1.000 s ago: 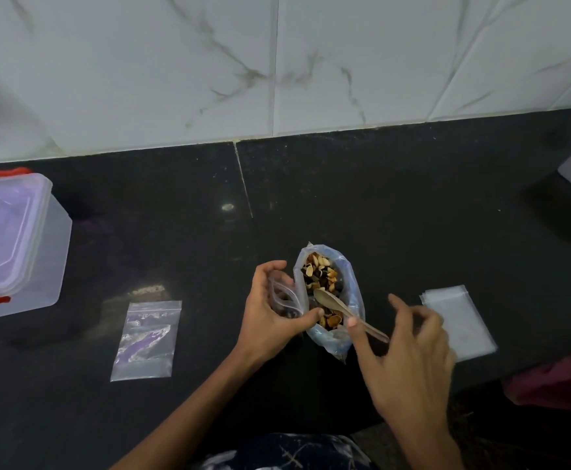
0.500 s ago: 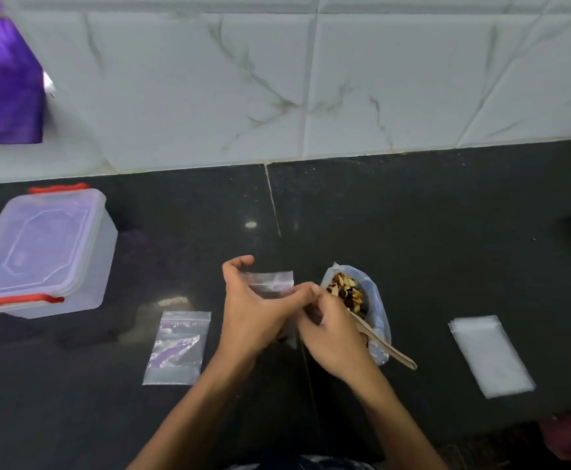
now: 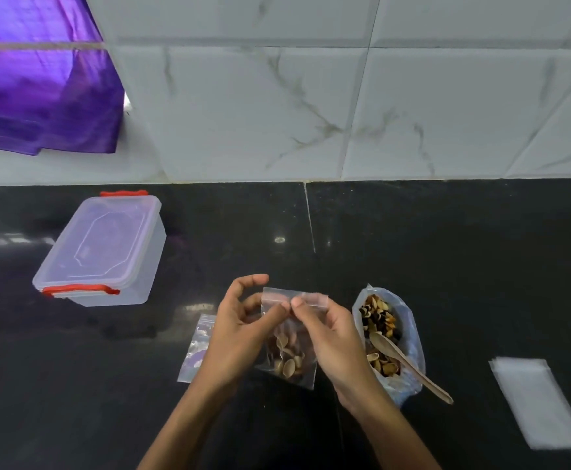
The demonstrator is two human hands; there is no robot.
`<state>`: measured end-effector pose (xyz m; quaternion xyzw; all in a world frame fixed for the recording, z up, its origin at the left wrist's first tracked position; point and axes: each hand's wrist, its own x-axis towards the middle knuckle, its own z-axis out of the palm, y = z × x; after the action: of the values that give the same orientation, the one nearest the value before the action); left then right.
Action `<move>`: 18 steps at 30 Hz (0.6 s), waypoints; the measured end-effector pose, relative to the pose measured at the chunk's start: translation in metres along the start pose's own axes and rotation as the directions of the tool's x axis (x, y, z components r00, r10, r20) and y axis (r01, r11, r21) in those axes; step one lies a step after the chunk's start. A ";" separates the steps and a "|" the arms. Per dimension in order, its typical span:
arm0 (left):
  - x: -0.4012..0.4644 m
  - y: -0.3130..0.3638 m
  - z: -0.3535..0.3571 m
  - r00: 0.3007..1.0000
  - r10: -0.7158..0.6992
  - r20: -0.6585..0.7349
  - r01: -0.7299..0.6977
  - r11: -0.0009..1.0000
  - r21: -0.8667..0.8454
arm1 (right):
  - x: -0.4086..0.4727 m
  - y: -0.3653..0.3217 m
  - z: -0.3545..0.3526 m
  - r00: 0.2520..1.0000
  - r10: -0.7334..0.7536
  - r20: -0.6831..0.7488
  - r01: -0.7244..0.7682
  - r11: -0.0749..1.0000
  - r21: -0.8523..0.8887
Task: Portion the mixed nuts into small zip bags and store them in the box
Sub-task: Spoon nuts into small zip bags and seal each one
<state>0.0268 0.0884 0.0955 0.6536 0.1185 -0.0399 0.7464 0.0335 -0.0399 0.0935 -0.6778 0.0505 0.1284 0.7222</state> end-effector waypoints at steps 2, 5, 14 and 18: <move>-0.001 0.000 0.002 1.000 0.010 -0.025 -0.010 1.000 -0.008 | -0.002 -0.001 0.001 1.000 -0.002 -0.006 0.002 1.000 0.026; -0.002 -0.002 0.006 0.998 -0.005 -0.065 0.002 0.999 -0.042 | -0.003 -0.003 0.000 1.000 -0.016 -0.002 0.016 0.999 0.051; -0.002 -0.003 0.010 0.982 -0.121 -0.143 0.088 0.973 -0.213 | -0.005 0.002 0.003 0.998 0.049 -0.037 -0.046 0.997 0.068; -0.002 -0.002 0.005 0.980 -0.177 -0.087 0.157 0.968 -0.198 | -0.004 0.002 0.001 0.995 0.035 -0.091 -0.027 0.995 0.091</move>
<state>0.0254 0.0827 0.0946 0.5681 0.2151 -0.0567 0.7923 0.0285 -0.0389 0.0927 -0.6490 0.1003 0.1055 0.7467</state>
